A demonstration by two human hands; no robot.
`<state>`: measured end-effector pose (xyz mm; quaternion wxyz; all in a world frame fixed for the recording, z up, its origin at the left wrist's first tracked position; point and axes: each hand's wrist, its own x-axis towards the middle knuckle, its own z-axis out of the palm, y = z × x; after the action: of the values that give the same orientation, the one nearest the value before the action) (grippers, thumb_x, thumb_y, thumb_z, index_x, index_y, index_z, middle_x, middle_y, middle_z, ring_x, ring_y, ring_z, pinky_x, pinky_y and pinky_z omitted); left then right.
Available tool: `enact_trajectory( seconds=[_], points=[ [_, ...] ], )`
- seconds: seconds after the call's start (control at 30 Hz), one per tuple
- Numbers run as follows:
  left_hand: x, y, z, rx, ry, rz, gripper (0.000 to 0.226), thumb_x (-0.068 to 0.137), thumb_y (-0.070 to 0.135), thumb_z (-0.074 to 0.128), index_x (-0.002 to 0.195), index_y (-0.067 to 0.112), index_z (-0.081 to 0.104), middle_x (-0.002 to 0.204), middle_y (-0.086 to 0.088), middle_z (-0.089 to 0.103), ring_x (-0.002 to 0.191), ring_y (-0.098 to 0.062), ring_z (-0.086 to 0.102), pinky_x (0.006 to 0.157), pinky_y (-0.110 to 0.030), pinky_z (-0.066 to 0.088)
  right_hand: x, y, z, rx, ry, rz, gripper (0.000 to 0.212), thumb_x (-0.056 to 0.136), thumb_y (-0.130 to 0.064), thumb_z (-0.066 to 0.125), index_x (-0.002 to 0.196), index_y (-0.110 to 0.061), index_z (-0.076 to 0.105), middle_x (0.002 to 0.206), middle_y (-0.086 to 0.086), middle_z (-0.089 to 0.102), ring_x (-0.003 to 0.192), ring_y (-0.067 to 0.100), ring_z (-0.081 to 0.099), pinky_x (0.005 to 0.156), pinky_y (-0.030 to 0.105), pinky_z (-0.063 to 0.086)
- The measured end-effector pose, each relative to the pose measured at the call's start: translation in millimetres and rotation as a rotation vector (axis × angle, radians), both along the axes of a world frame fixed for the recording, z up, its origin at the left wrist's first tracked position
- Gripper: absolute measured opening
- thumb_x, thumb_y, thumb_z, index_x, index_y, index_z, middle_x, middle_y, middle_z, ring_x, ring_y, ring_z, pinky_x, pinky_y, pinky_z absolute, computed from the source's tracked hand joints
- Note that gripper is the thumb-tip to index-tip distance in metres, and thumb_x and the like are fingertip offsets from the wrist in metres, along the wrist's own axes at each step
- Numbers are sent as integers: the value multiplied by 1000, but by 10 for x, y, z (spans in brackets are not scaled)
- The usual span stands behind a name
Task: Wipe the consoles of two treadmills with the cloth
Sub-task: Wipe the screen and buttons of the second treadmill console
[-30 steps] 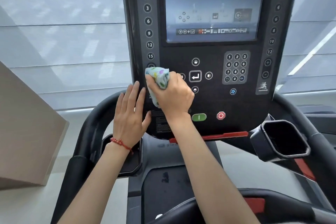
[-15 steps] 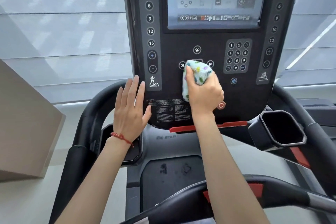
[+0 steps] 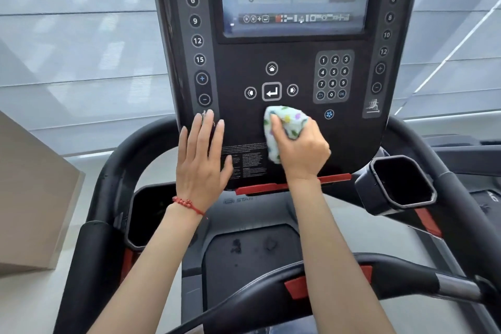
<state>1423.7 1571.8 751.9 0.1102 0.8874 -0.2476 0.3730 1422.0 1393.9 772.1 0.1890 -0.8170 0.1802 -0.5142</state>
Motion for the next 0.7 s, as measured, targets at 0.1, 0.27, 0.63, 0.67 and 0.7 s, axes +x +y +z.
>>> enact_trajectory(
  seconds=[0.1, 0.27, 0.63, 0.67, 0.7],
  points=[
    [17, -155, 45, 5, 7, 0, 56, 83, 16, 58, 134, -3, 45, 142, -23, 40, 135, -35, 28, 111, -51, 25, -107, -515, 63, 252, 27, -149, 63, 68, -65, 52, 74, -4, 64, 68, 13, 68, 63, 32, 65, 55, 30, 47],
    [33, -258, 88, 22, 11, 40, 54, 85, 18, 54, 134, -4, 46, 142, -23, 40, 135, -35, 29, 109, -51, 27, -141, -638, 99, 395, 38, -184, 60, 68, -63, 59, 84, -6, 67, 82, 10, 72, 78, 31, 66, 67, 30, 44],
    [14, -312, 103, 39, 6, 86, 54, 86, 19, 55, 134, -4, 45, 142, -25, 39, 135, -36, 28, 110, -52, 25, 296, 70, 382, -111, -7, 171, 54, 71, -61, 60, 52, -12, 48, 46, 0, 50, 36, 15, 48, 34, 20, 31],
    [14, -324, 110, 36, 5, 96, 54, 86, 19, 55, 134, -4, 45, 141, -25, 40, 135, -36, 28, 110, -53, 26, 303, -1, 406, -141, -16, 172, 55, 71, -62, 59, 51, -12, 47, 46, 0, 50, 36, 15, 47, 35, 19, 29],
    [18, -340, 120, 35, 4, 103, 54, 86, 20, 55, 133, -4, 45, 141, -25, 40, 134, -36, 28, 109, -53, 26, 312, -79, 436, -161, -18, 172, 55, 72, -63, 57, 51, -12, 47, 46, 0, 50, 35, 15, 47, 36, 19, 27]
  ],
)
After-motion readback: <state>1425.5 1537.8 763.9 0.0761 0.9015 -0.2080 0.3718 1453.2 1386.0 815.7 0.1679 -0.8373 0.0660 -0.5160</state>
